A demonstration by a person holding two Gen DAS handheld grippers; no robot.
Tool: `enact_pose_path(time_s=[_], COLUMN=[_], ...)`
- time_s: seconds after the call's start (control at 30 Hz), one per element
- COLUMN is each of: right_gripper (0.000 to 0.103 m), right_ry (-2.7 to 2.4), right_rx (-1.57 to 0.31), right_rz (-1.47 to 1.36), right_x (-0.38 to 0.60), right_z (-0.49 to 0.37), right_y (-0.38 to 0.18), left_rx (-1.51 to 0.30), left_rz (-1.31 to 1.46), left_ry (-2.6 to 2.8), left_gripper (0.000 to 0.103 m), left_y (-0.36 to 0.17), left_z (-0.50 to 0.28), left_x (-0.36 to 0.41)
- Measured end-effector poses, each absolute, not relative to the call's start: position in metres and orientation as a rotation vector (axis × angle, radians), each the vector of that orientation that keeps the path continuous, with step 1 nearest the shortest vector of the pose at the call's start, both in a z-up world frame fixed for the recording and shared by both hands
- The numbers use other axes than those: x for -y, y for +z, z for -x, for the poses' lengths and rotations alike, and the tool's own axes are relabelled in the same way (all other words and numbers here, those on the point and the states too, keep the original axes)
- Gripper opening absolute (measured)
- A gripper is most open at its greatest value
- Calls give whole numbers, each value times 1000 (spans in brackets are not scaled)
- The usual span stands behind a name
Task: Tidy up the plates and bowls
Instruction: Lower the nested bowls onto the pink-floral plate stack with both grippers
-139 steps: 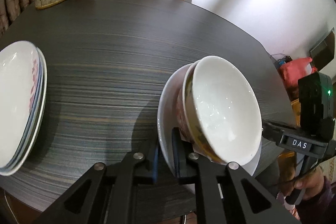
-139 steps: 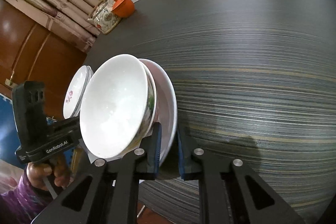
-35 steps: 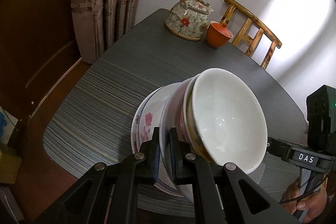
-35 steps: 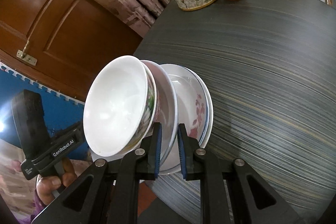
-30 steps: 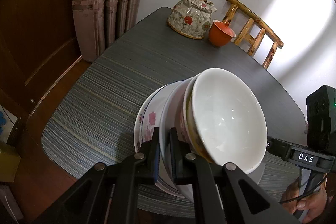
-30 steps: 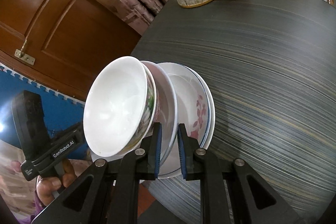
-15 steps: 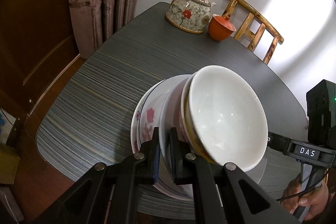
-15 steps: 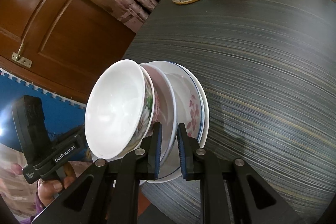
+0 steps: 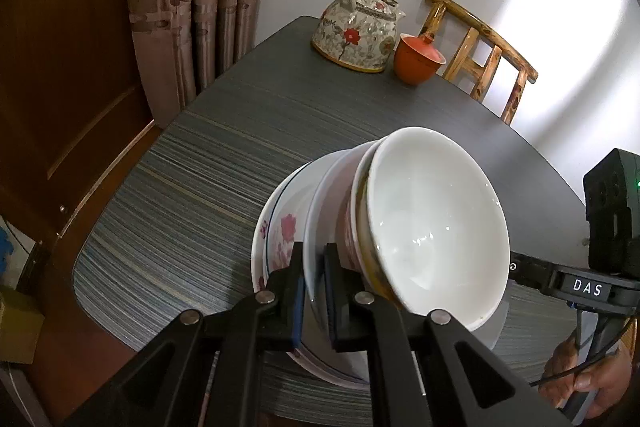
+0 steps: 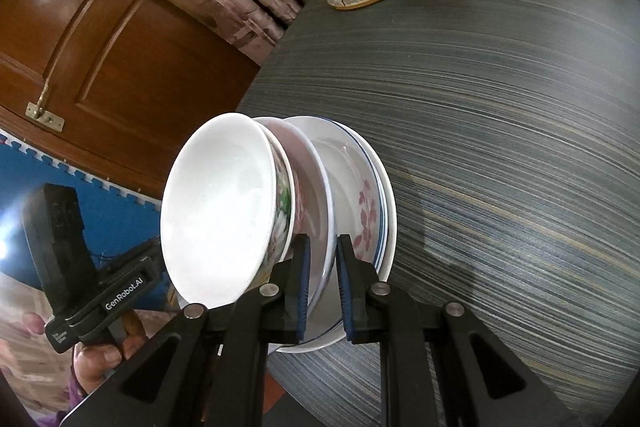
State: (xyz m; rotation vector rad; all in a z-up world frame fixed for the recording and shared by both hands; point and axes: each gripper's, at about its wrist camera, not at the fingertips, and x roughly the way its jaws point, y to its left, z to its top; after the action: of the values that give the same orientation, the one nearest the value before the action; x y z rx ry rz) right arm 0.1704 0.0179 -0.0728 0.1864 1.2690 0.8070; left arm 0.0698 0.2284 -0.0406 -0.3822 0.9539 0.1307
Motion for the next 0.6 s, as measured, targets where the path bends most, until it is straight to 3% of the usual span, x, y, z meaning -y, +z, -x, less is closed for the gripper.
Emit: enact_pose_path(time_s=[0.2, 0.27, 0.33, 0.53, 0.6], right_gripper=[16, 24, 24, 37, 48], right_ry=[800, 779, 775, 757, 764], right_rx=[-1233, -1223, -1208, -1152, -1127], right_rz=[-181, -184, -193, -232, -244], right_x=[-17, -13, -9, 8, 12], right_z=[-168, -167, -165, -157, -153], right_y=[-72, -73, -72, -60, -54], left_rx=[-941, -943, -944, -950, -945], left_rz=[278, 243, 228, 197, 173], left_ry=[148, 159, 167, 191, 204], left_gripper=[12, 15, 18, 19, 19], left_y=[-40, -39, -39, -32, -28], left_z=[-69, -68, -66, -60, -56], left_x=[-219, -216, -216, -213, -210])
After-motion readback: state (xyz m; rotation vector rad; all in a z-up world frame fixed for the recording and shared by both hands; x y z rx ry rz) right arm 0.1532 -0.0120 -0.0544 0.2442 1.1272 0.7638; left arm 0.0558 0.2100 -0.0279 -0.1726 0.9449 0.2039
